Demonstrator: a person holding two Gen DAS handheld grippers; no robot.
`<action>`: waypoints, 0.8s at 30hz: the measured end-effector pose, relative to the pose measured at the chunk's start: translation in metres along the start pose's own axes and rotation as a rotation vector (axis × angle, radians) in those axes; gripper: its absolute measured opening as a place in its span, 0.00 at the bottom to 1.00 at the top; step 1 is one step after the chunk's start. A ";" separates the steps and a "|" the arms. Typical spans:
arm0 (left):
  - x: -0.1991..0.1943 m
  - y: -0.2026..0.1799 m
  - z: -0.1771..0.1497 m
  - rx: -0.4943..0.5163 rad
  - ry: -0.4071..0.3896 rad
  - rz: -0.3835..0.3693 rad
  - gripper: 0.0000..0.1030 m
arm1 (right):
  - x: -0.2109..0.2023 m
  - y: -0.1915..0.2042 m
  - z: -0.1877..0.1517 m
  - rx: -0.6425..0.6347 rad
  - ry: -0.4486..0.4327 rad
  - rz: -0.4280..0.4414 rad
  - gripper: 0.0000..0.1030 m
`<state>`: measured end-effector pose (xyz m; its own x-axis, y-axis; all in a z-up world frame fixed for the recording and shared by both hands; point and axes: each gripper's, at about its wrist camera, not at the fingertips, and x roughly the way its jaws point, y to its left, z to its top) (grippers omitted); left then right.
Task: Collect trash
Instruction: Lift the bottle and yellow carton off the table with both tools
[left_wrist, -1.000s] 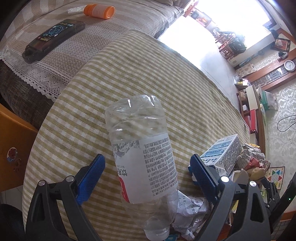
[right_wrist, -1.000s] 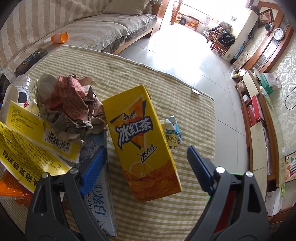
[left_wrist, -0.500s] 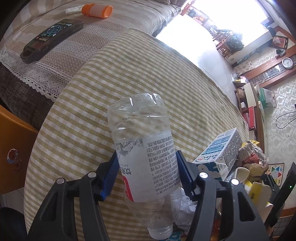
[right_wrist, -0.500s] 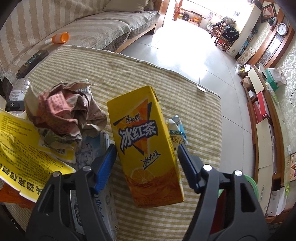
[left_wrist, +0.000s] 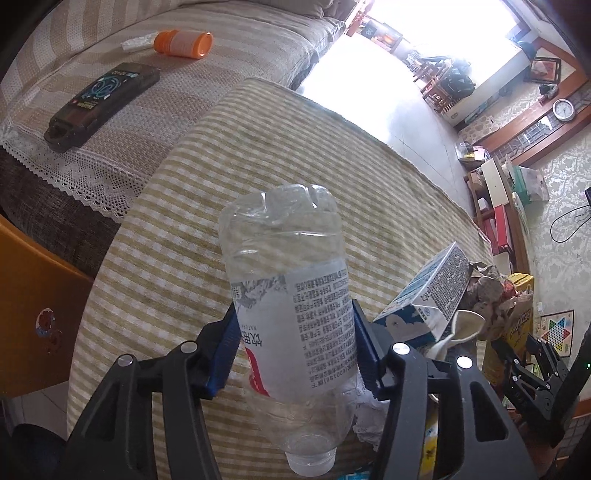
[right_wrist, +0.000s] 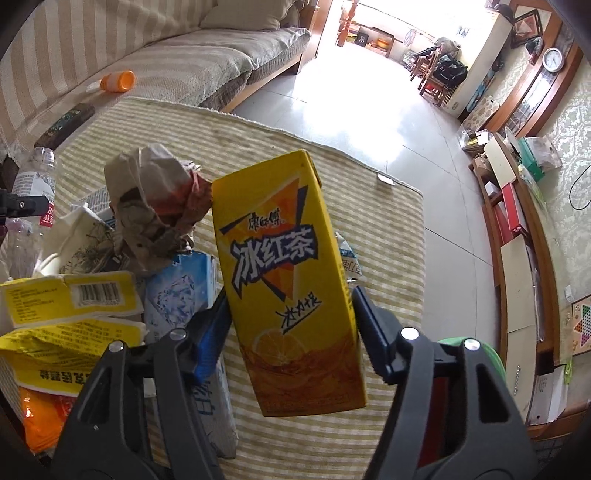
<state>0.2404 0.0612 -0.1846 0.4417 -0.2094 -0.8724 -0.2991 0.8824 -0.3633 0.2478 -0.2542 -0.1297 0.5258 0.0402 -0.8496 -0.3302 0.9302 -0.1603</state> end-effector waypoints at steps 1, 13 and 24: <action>-0.005 -0.001 0.000 0.007 -0.012 0.003 0.51 | -0.005 -0.002 0.000 0.017 -0.011 0.010 0.61; -0.082 -0.017 -0.006 0.081 -0.155 0.015 0.51 | -0.071 -0.022 -0.008 0.175 -0.123 0.120 0.61; -0.144 -0.064 -0.018 0.182 -0.251 -0.034 0.51 | -0.121 -0.047 -0.028 0.243 -0.202 0.130 0.61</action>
<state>0.1806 0.0278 -0.0415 0.6510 -0.1495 -0.7442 -0.1342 0.9423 -0.3067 0.1780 -0.3131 -0.0333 0.6440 0.2134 -0.7346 -0.2208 0.9713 0.0885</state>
